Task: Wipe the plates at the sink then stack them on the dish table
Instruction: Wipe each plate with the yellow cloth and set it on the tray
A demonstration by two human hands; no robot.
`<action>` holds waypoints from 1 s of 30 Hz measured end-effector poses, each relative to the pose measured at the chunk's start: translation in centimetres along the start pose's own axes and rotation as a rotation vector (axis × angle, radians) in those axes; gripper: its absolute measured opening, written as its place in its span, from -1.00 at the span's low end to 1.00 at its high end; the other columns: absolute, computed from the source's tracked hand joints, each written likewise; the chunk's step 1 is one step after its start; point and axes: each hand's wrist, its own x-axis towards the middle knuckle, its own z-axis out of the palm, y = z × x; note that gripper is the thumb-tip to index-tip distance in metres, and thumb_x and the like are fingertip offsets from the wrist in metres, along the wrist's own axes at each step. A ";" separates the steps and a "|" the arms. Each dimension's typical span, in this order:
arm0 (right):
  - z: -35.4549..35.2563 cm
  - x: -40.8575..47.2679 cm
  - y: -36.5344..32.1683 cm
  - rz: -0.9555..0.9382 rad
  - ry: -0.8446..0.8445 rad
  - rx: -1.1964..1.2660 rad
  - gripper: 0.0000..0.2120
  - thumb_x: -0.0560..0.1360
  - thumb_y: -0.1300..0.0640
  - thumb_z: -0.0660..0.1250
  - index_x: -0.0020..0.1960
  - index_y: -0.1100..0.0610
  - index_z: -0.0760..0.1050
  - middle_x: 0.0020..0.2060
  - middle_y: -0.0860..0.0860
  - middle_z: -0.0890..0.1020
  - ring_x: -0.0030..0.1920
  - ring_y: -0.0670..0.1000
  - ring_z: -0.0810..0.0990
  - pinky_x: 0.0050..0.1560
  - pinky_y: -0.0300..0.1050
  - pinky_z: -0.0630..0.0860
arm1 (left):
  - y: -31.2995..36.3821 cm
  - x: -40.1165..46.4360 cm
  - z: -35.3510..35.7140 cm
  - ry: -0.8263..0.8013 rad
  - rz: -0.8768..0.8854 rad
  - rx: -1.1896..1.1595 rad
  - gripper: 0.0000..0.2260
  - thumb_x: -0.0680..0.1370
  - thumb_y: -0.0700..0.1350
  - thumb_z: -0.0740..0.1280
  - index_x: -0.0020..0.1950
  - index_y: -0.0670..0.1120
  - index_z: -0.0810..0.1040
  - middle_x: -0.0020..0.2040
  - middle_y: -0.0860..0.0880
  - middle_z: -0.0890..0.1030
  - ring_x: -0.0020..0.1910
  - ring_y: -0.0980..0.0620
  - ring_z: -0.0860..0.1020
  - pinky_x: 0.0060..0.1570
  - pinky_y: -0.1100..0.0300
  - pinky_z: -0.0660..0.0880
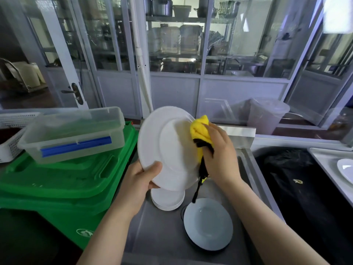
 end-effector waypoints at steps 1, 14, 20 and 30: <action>-0.1 -0.1 0.8 0.088 0.043 0.051 -0.56 0.43 0.36 0.28 0.26 0.05 0.49 0.15 -0.03 0.57 0.11 -0.06 0.46 0.12 -0.47 0.30 | -0.1 -0.1 -0.2 0.021 -0.010 -0.056 -0.74 0.36 -0.09 0.45 0.05 -0.02 0.66 0.01 -0.03 0.71 -0.02 0.01 0.67 -0.23 0.08 0.61; -1.8 -2.0 0.5 0.825 -0.259 1.208 -0.60 0.33 0.06 0.47 0.13 0.18 0.57 -0.03 0.19 0.69 -0.08 0.18 0.69 -0.24 -0.02 0.61 | -2.0 -0.1 -0.7 -0.125 -0.122 -0.533 -0.70 0.54 -0.11 0.21 0.18 0.00 0.65 0.12 -0.05 0.67 0.05 0.01 0.66 -0.19 0.21 0.61; -3.0 -1.0 0.5 0.647 -0.195 1.174 -0.80 0.33 0.11 0.43 -0.05 0.11 0.66 -0.12 0.14 0.70 -0.14 0.11 0.69 -0.24 -0.06 0.60 | -2.6 0.0 -2.1 -0.334 -0.251 -0.284 -0.04 0.14 0.01 0.67 0.44 -0.14 0.32 0.32 -0.27 0.51 0.24 -0.27 0.53 0.06 -0.10 0.58; -4.2 -0.5 0.3 0.704 -0.305 1.110 -0.66 0.33 0.06 0.46 0.06 0.17 0.61 -0.10 0.14 0.69 -0.12 0.14 0.67 -0.15 -0.02 0.59 | 2.2 3.0 -3.4 -0.202 -0.325 -0.137 -0.44 -0.08 0.18 0.66 -0.17 -0.03 0.74 -0.20 -0.12 0.69 -0.22 -0.10 0.68 -0.30 0.07 0.61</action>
